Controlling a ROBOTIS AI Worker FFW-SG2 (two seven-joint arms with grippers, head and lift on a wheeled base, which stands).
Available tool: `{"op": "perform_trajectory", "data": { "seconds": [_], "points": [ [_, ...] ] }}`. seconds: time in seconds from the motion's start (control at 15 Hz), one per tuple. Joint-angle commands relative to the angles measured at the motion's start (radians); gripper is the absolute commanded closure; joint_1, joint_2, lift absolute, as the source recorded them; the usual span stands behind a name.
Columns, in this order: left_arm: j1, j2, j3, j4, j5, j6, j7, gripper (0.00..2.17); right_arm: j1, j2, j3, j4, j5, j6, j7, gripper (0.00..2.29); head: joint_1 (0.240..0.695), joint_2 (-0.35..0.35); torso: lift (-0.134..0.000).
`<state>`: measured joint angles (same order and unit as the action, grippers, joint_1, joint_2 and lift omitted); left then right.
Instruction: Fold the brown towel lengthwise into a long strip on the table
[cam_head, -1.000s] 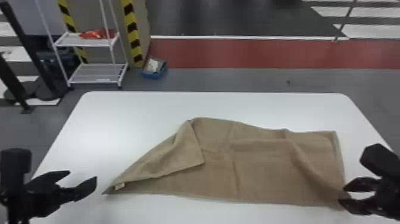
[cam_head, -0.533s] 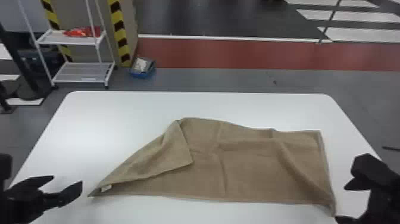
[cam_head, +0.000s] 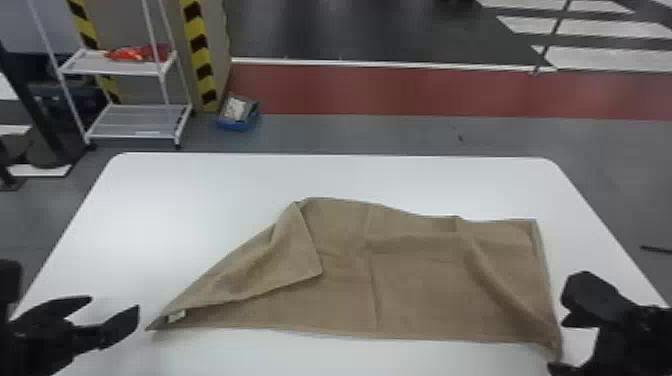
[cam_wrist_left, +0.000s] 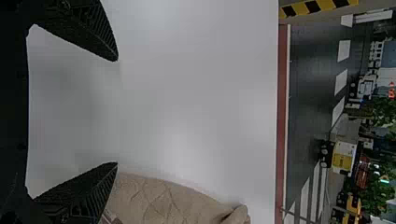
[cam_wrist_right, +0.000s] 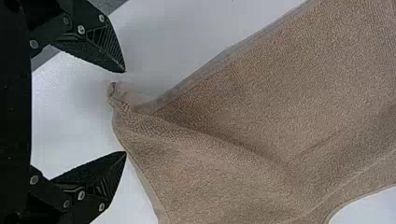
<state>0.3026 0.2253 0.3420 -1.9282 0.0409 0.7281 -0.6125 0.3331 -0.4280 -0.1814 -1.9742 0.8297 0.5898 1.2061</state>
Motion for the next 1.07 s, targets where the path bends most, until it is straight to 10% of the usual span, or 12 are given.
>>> {"op": "perform_trajectory", "data": {
  "seconds": [0.0, 0.53, 1.0],
  "points": [
    [0.004, 0.000, 0.000, 0.000, 0.001, -0.005, 0.000, 0.08, -0.022, 0.003, 0.023, 0.018, -0.008, -0.001, -0.016, 0.48, 0.695, -0.067, -0.093],
    [0.078, -0.007, -0.012, -0.067, 0.001, -0.118, -0.012, 0.09, 0.012, 0.000, -0.082, -0.020, -0.029, -0.057, 0.006, 2.08, 0.695, -0.068, -0.093],
    [0.217, 0.012, -0.133, -0.207, -0.335, -0.496, -0.300, 0.27, 0.024, 0.008, -0.084, -0.028, -0.031, -0.054, -0.010, 2.13, 0.695, -0.238, -0.093]
  ]
}}
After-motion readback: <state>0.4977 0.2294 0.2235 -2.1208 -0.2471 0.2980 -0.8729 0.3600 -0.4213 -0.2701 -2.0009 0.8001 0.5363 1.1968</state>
